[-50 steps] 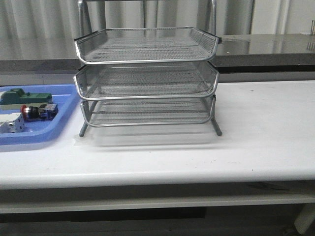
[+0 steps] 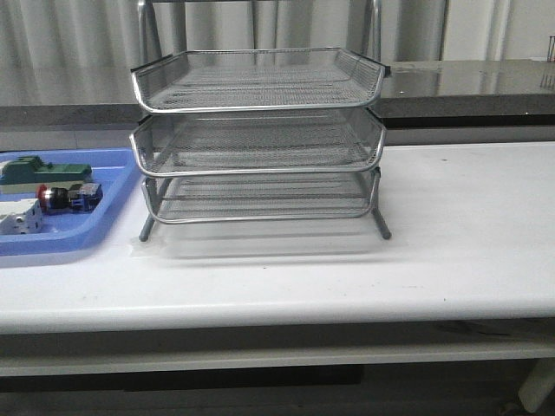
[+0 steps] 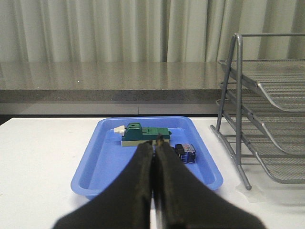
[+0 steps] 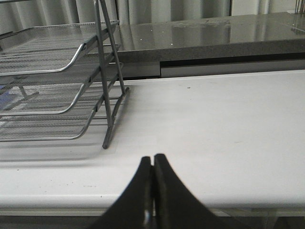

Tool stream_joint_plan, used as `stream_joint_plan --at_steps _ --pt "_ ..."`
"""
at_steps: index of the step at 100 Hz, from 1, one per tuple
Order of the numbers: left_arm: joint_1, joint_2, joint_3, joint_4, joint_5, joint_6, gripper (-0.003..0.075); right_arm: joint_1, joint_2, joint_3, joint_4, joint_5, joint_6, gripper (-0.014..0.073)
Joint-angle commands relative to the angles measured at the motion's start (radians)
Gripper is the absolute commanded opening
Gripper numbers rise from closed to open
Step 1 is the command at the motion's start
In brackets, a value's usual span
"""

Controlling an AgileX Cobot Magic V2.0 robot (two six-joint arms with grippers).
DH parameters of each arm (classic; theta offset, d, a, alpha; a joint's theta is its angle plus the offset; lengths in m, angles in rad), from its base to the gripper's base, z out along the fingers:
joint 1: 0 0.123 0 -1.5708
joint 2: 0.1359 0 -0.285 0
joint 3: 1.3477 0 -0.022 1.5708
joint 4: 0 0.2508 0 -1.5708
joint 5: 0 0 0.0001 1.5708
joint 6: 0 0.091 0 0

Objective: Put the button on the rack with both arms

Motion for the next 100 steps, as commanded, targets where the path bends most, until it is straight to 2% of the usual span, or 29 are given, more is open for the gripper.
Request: stream_joint_plan --at_steps 1,43,68,100 --pt "0.002 -0.032 0.055 -0.006 -0.085 -0.011 -0.0021 -0.005 -0.019 -0.020 -0.008 -0.085 0.000 -0.0057" --pt "0.002 -0.032 0.055 -0.006 -0.085 -0.011 -0.0021 -0.005 -0.019 -0.045 0.012 -0.137 0.000 -0.0057" --pt "0.002 -0.032 0.055 -0.006 -0.085 -0.011 -0.0021 -0.005 0.041 -0.231 0.068 0.116 0.000 -0.0057" --pt "0.002 -0.032 0.055 -0.006 -0.085 -0.011 -0.0021 -0.005 0.329 -0.510 0.100 0.461 0.000 -0.0057"
